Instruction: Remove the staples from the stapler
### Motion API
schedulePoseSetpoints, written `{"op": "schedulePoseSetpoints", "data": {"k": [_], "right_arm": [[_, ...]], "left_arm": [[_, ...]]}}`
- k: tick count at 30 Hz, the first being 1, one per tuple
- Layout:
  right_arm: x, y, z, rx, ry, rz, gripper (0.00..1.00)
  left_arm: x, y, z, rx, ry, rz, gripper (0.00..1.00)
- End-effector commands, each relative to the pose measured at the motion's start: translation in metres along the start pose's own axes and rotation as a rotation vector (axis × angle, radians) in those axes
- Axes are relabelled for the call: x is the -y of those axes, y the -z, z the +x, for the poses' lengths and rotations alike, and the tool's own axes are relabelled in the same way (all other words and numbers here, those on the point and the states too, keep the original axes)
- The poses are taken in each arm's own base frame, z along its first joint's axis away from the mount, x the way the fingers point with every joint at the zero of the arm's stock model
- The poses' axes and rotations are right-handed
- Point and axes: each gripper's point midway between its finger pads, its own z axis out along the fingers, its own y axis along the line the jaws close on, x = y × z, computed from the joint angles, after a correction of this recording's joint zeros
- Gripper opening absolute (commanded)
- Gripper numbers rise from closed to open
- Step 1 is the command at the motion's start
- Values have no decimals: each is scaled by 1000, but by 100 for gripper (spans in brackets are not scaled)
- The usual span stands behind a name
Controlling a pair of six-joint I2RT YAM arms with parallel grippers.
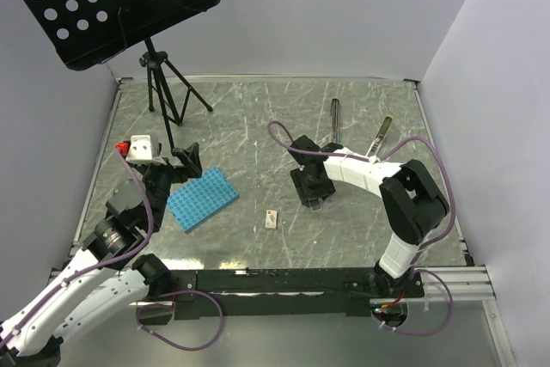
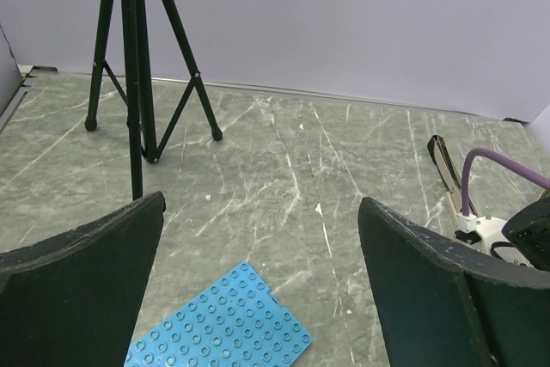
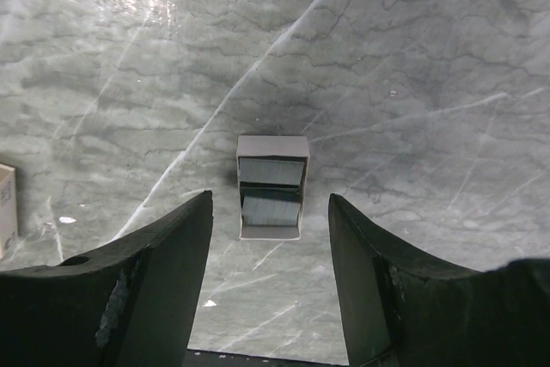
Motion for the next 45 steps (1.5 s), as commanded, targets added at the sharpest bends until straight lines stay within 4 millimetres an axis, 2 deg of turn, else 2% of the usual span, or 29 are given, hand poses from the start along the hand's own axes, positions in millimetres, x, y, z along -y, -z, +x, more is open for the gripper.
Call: {"op": "schedulePoseSetpoints", "data": {"k": [1,5,10,14,17,19,20,22,24,25,26,29,31,32,34,35,37,42,44,45], "right_arm": [[0,-2,-15,31,-10,8,63],[-1,-5,-13,26,-2,0,61],[-2,-4,-13,31,15,-11,55],[-2,-4,-13,41,31,-17,52],[0,-6,-11,36,33,-14,51],[1,-7,-10,33,29,-12,50],[2,-7,-11,36,21,-12,50],[4,-9,-8,29,10,-15,50],[5,-9,-7,27,1,-17,51],[4,-9,-6,26,1,-17,51],[5,-9,-6,24,-2,-16,51],[6,-9,-2,22,-2,-17,51],[5,-10,-1,22,-3,-23,50],[5,-10,-1,21,-5,-26,49],[4,-9,0,22,-2,-33,47],[3,-9,0,25,-5,-35,47],[2,-7,0,29,-9,-43,46],[2,-5,1,32,-4,-49,46],[1,-5,1,32,-4,-55,46],[0,-5,1,31,-4,-58,46]], "left_arm": [[1,-2,-3,10,9,-4,99],[11,-2,-2,-41,108,14,99],[39,4,31,-223,221,101,94],[72,18,64,-395,359,226,88],[94,23,83,-459,444,311,81],[107,28,98,-518,480,371,72],[110,30,112,-553,501,376,69],[121,30,127,-595,518,410,60],[124,26,153,-656,512,379,52],[131,28,158,-680,514,399,49],[134,27,173,-721,500,384,48],[149,28,192,-772,485,395,42],[162,30,197,-781,485,425,38],[165,29,209,-807,476,415,36],[174,31,217,-834,480,429,32],[176,32,228,-861,469,425,29],[182,34,236,-886,456,430,22],[179,38,263,-958,394,383,12],[181,39,266,-978,371,373,11],[177,44,271,-1007,347,353,16]]}}
